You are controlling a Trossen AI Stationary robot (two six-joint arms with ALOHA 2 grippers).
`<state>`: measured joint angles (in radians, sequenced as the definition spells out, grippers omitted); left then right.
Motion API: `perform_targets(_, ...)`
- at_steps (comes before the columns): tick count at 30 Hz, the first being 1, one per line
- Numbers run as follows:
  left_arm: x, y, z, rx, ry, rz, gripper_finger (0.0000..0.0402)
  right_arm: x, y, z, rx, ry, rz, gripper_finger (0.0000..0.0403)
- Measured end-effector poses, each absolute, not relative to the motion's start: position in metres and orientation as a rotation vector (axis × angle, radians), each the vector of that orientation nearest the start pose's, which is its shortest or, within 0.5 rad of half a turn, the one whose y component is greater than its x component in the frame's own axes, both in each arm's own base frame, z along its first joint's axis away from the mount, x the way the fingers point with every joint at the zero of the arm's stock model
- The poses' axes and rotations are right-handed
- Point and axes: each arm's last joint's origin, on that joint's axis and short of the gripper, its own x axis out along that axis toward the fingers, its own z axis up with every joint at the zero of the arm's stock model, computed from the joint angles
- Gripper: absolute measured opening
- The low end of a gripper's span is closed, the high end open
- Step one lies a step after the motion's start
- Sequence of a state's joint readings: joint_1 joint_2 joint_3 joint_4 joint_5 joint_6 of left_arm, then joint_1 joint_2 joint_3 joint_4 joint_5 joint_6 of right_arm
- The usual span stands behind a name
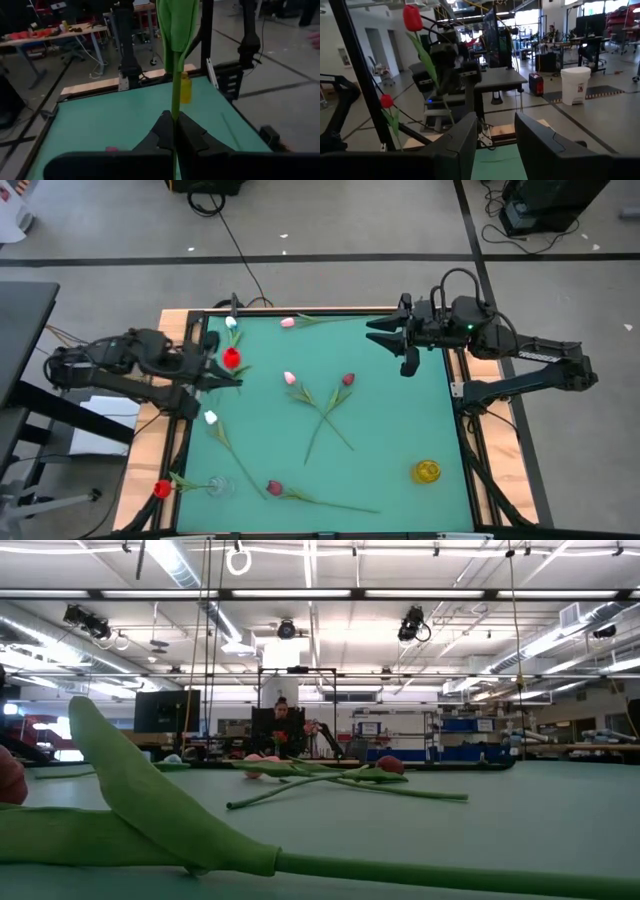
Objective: Sort flowers into vase by color
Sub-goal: Put the red tulip into the white transparent vase
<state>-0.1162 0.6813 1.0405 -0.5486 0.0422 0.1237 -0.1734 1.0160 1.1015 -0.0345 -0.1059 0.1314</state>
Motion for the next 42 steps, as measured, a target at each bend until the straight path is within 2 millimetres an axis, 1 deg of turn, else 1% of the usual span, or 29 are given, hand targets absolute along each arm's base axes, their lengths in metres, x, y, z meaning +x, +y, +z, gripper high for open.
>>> perform_targets(4,0.079,-0.012,0.394,0.124,0.153,-0.210,0.0004,0.214,-0.034,0.413,0.124,-0.053,-0.064,0.0142)
perform_targets(8,0.040,-0.011,0.393,0.053,0.091,-0.333,0.0004,0.214,-0.034,0.413,0.125,-0.053,-0.064,0.0143)
perform_targets(10,0.026,-0.012,0.390,0.049,0.074,-0.423,0.0004,0.214,-0.034,0.413,0.125,-0.053,-0.064,0.0142)
perform_targets(12,0.020,-0.014,0.383,0.035,0.060,-0.523,0.0004,0.214,-0.034,0.413,0.124,-0.053,-0.064,0.0142)
perform_targets(14,0.023,-0.016,0.375,-0.007,0.047,-0.607,0.0004,0.214,-0.034,0.413,0.124,-0.053,-0.064,0.0142)
perform_targets(18,0.036,-0.021,0.356,-0.086,0.039,-0.737,0.0004,0.214,-0.034,0.413,0.124,-0.055,-0.064,0.0143)
perform_targets(24,0.050,-0.023,0.345,-0.060,-0.058,-0.767,0.0004,0.214,-0.034,0.414,0.125,-0.055,-0.064,0.0142)
perform_targets(27,0.061,-0.026,0.334,-0.102,-0.060,-0.794,0.0004,0.214,-0.034,0.414,0.124,-0.056,-0.064,0.0142)
perform_targets(29,0.069,-0.029,0.324,-0.135,-0.049,-0.821,0.0004,0.214,-0.034,0.414,0.124,-0.057,-0.064,0.0142)
perform_targets(34,0.085,-0.040,0.297,-0.200,-0.032,-0.914,0.0003,0.214,-0.034,0.414,0.124,-0.058,-0.063,0.0143)
perform_targets(36,0.090,-0.045,0.290,-0.205,-0.042,-0.957,0.0003,0.214,-0.034,0.414,0.124,-0.058,-0.063,0.0143)
perform_targets(42,0.099,-0.061,0.279,-0.181,-0.033,-1.063,0.0003,0.214,-0.034,0.414,0.124,-0.058,-0.063,0.0142)
